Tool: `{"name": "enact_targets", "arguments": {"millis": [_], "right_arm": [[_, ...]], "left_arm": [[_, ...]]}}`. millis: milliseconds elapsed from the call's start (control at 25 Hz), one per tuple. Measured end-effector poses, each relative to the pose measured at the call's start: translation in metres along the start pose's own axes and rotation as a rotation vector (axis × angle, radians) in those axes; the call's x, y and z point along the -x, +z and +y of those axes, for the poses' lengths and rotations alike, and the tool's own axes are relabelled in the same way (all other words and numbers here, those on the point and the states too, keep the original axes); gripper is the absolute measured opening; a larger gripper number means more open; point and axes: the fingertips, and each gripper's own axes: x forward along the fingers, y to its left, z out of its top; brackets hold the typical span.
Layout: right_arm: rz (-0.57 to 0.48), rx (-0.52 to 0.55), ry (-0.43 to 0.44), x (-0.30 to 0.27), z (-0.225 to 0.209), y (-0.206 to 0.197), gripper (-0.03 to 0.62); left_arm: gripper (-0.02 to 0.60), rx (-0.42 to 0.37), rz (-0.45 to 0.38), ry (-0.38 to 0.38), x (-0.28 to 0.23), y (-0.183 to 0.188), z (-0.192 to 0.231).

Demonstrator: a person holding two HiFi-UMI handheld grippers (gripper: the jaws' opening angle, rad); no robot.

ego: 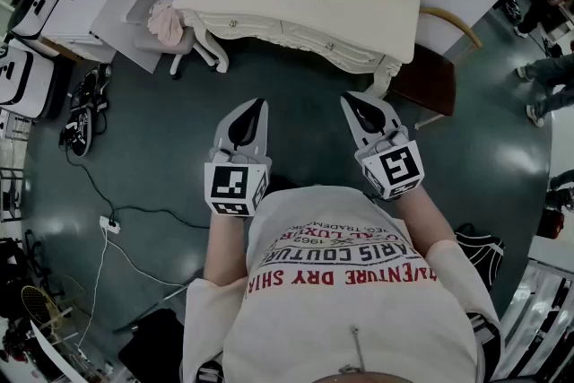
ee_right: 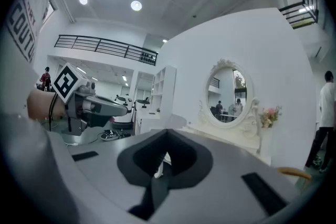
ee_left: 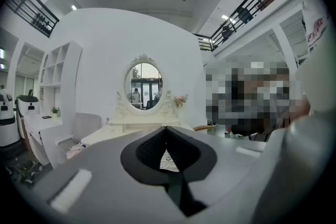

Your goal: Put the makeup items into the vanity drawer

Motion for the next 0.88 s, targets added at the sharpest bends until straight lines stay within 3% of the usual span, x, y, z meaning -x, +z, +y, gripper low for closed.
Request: {"name": "enact_targets", "arguments": {"millis": [720,760,840,880], "right_arm": [[0.005,-0.003,-0.002,-0.004,0.002,0.001,0.008],[0.004,0.001,-0.004,-0.005,0.001,-0.001,0.031],[0.013,-0.011,-0.001,-0.007,0.001,-0.005,0.236],[0.021,-0.021,0.002,-0.008,0.000,-0.008,0.255]], "left_arm": [[0.011,0.010,-0.012,-0.015,-0.002,0.003,0.001],[0.011,0.010,-0.014,-0.019,-0.003,0.003,0.001],[0.011,0.014,-0.015,-0.026,-0.004,0.003,-0.001],[0.011,0.016,-0.014,-0.029,-0.005,0.002,-0.001]]}}
